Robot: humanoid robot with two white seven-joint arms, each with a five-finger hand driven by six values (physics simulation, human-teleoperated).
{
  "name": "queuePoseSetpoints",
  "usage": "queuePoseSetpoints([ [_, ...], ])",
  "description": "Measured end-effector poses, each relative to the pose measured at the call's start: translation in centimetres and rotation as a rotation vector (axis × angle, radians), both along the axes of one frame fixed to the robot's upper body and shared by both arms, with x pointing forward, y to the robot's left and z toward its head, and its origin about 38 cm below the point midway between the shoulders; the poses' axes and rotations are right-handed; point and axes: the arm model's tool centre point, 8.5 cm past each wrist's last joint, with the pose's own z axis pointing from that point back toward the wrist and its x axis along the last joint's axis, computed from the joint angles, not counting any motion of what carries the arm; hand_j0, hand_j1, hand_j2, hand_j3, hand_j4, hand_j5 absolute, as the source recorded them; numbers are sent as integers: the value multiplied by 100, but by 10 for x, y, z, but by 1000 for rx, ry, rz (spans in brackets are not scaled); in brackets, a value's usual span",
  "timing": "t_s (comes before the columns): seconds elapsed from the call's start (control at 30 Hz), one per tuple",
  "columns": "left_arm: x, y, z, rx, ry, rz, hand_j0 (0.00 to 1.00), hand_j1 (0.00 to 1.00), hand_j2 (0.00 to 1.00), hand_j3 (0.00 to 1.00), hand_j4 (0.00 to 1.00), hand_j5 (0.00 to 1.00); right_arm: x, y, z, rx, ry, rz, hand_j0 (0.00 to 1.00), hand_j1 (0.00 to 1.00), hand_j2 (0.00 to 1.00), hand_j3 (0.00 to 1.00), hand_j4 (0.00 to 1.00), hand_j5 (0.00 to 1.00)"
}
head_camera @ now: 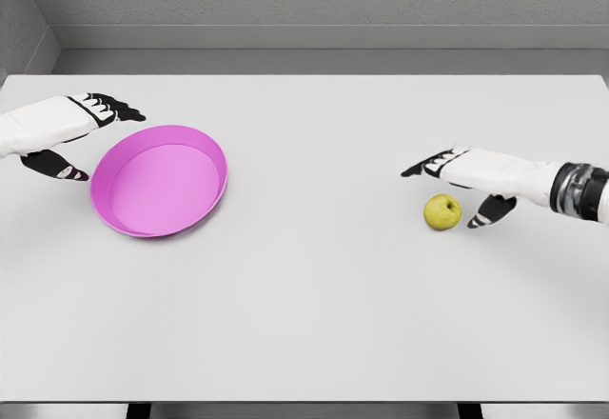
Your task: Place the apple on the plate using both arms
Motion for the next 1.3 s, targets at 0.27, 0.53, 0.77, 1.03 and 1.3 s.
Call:
queuePoseSetpoints([
  [0.27,0,0,0,0,1,1,100,100,100,100,100,100,0,-1,-20,-32,66,-46,100,100,100,100,100,100],
  [0.53,1,-1,-1,2,0,-1,100,100,100,100,100,100,-2,-1,-24,-37,79,-49,78,78,78,78,78,78],
  [0.77,1,-1,-2,2,0,-1,100,100,100,100,100,100,-4,0,-27,-42,88,-40,58,58,58,58,58,58],
  [1.03,1,-1,-1,2,-2,-1,100,100,100,100,100,100,-5,1,-28,-47,97,-33,51,51,51,51,51,51],
  [1.3,1,-2,-1,2,-2,-1,100,100,100,100,100,100,-1,2,-20,-48,78,-29,50,50,50,50,50,50],
])
